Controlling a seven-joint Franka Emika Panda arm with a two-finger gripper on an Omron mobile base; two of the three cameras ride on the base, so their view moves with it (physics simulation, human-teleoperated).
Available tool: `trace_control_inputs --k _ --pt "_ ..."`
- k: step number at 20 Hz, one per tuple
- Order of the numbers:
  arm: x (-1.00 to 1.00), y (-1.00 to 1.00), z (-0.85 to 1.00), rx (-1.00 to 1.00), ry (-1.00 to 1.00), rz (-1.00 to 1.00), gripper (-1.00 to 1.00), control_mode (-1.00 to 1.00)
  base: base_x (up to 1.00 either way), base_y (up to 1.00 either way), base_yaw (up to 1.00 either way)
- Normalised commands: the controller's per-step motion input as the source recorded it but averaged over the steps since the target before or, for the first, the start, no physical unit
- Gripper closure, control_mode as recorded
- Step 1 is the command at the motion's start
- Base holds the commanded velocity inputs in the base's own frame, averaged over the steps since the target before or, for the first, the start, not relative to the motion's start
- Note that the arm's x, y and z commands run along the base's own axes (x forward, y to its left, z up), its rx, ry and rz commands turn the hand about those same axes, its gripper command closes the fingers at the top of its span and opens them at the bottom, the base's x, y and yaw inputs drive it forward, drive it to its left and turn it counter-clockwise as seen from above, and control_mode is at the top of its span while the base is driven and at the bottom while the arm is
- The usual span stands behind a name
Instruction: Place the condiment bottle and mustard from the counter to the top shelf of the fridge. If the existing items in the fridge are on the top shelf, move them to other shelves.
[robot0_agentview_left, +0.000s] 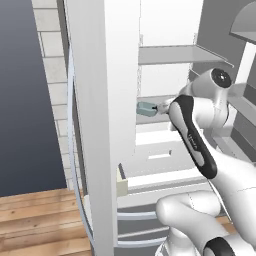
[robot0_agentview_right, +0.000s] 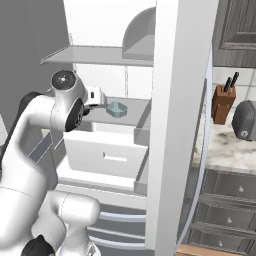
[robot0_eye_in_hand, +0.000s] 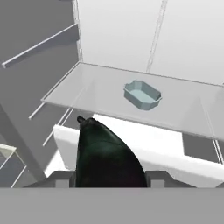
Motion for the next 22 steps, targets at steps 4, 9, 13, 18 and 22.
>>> trace_control_inputs --k 4,9,13,18,22 --pt "0.33 0.31 -0.31 0.36 0.00 -0.08 1.00 -1.00 0.00 0.00 0.00" --pt "0.55 0.48 -0.26 0.27 0.00 -0.03 1.00 -1.00 0.00 0.00 0.00" --pt "0.70 0.41 -0.17 0.05 0.00 0.00 1.00 -1.00 0.00 0.00 0.00" --pt "0.67 0.17 -0.08 0.00 0.00 0.00 1.00 -1.00 0.00 0.00 0.00" --pt "0.46 0.00 -0.28 0.00 0.03 0.00 1.00 -1.00 0.00 0.00 0.00"
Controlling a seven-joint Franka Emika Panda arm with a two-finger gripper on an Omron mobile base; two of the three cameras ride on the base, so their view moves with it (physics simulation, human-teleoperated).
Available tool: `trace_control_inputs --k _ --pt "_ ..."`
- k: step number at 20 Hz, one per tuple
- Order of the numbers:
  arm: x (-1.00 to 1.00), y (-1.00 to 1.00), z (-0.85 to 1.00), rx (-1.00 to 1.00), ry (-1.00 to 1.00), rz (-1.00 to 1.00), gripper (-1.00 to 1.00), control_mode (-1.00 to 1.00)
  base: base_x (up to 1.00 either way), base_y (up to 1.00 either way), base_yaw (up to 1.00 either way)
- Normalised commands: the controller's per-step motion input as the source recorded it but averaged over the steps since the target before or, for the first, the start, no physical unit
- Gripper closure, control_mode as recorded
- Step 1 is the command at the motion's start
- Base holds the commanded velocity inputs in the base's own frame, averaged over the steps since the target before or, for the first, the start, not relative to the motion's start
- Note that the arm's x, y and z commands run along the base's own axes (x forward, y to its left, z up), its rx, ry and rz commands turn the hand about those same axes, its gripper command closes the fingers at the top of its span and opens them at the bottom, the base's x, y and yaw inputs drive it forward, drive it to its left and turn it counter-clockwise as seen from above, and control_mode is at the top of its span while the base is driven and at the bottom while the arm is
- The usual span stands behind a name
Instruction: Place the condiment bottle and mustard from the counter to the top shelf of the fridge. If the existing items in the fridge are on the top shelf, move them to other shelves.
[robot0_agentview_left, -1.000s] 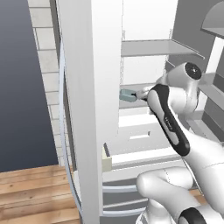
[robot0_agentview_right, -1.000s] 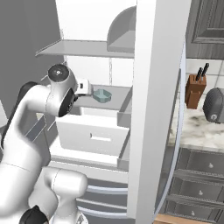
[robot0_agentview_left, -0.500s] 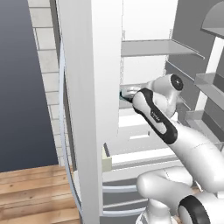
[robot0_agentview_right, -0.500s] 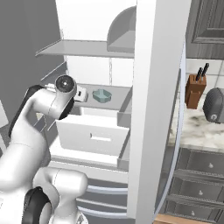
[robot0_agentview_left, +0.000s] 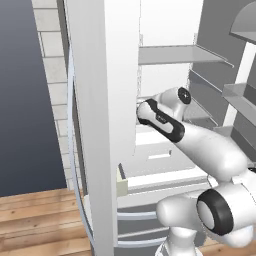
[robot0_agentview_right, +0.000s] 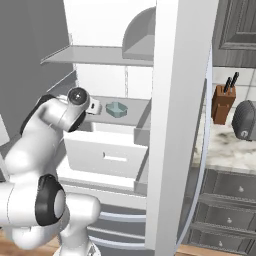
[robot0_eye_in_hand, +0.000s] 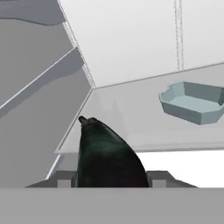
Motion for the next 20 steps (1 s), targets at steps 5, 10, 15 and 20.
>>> trace_control_inputs --k 5,10,15,20 --pt "0.41 0.00 -0.21 0.00 0.01 0.00 1.00 -1.00 0.00 0.00 0.00" --pt "0.58 0.04 -0.13 0.00 0.00 0.00 1.00 -1.00 0.00 0.00 0.00" --pt "0.58 0.07 -0.27 0.00 0.00 0.00 1.00 -1.00 0.00 0.00 0.00" --pt "0.58 0.08 -0.43 0.00 0.00 0.00 1.00 -1.00 0.00 0.00 0.00"
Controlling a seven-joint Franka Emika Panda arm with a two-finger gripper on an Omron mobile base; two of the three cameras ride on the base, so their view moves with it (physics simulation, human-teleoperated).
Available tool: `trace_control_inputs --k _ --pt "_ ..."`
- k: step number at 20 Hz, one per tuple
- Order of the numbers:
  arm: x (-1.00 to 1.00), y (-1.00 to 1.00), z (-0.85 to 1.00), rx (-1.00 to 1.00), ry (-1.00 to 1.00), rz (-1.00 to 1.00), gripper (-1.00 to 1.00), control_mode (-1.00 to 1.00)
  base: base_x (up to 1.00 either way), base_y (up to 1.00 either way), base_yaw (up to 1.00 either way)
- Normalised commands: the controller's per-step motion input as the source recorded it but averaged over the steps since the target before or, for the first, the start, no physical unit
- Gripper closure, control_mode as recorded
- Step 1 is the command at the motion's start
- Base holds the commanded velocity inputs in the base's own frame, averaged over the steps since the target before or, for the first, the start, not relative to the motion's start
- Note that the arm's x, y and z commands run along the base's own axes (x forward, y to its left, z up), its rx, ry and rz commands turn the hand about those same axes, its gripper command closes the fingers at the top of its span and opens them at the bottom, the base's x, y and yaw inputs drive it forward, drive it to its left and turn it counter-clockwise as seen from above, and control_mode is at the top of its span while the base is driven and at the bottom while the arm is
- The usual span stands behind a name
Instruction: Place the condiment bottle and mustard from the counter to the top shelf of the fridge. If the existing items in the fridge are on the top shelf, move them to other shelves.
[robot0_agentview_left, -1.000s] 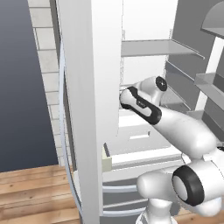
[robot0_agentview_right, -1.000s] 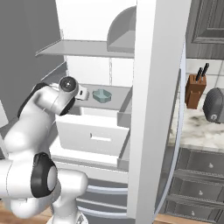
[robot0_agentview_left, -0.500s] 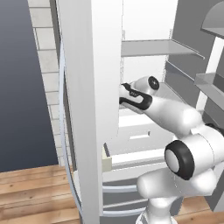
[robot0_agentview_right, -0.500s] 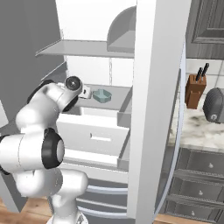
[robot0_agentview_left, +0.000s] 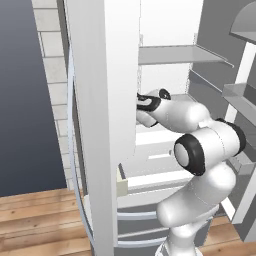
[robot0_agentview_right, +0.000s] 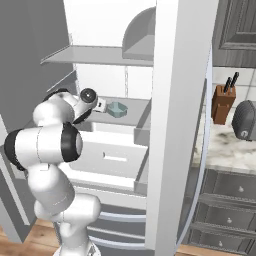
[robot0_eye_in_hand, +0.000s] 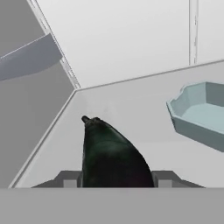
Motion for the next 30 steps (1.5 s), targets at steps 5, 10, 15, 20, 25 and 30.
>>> trace_control_inputs --k 5,10,15,20,25,30 --pt "0.70 0.18 -0.35 0.00 0.00 0.00 1.00 -1.00 0.00 0.00 0.00" --pt "0.79 0.23 -0.38 0.00 -0.01 0.00 1.00 -1.00 0.00 0.00 0.00" --pt "0.74 0.16 -0.16 0.00 -0.02 0.00 -1.00 -1.00 0.00 0.00 0.00" --pt "0.24 0.00 0.00 0.00 0.00 0.00 -1.00 -1.00 0.00 0.00 0.00" --pt "-0.04 0.00 0.24 0.00 0.00 0.00 -1.00 -1.00 0.00 0.00 0.00" --pt "-0.36 -0.02 0.77 0.00 -0.06 0.00 -1.00 -1.00 0.00 0.00 0.00"
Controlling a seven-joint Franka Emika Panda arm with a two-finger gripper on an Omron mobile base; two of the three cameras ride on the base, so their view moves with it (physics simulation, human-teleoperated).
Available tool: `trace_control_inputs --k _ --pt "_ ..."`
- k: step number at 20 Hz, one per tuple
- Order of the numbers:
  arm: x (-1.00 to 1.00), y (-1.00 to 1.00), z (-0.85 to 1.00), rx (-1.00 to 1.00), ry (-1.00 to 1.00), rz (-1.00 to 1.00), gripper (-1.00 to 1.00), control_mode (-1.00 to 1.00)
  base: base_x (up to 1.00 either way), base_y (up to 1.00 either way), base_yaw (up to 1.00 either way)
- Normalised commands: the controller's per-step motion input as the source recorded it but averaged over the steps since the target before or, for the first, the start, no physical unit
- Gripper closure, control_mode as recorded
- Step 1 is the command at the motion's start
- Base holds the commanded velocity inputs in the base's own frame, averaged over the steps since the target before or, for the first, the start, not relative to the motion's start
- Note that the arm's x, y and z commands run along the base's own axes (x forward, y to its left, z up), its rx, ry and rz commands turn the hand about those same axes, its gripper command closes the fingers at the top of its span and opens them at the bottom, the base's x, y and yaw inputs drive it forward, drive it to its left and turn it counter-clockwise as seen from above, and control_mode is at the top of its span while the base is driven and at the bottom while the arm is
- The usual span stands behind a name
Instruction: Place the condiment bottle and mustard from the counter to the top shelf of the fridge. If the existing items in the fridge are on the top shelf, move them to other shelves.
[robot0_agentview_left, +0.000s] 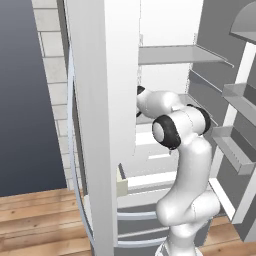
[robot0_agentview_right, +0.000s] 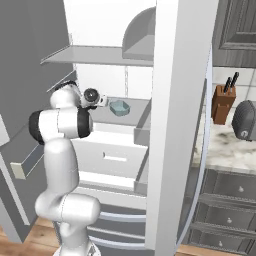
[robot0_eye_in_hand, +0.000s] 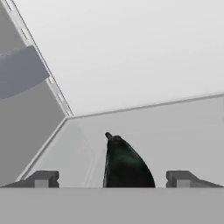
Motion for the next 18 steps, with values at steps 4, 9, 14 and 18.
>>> trace_control_inputs --k 4,9,14,18 --pt "-0.71 -0.33 1.00 0.00 -0.15 -0.02 -1.00 -1.00 0.00 0.00 0.00" --pt "-1.00 -0.66 0.91 0.00 -0.14 -0.07 -1.00 -1.00 0.00 0.00 0.00" --pt "-1.00 -0.82 0.73 0.00 -0.09 -0.12 -1.00 -1.00 0.00 0.00 0.00" --pt "-1.00 -0.66 0.47 0.00 -0.06 -0.12 -1.00 -1.00 0.00 0.00 0.00"
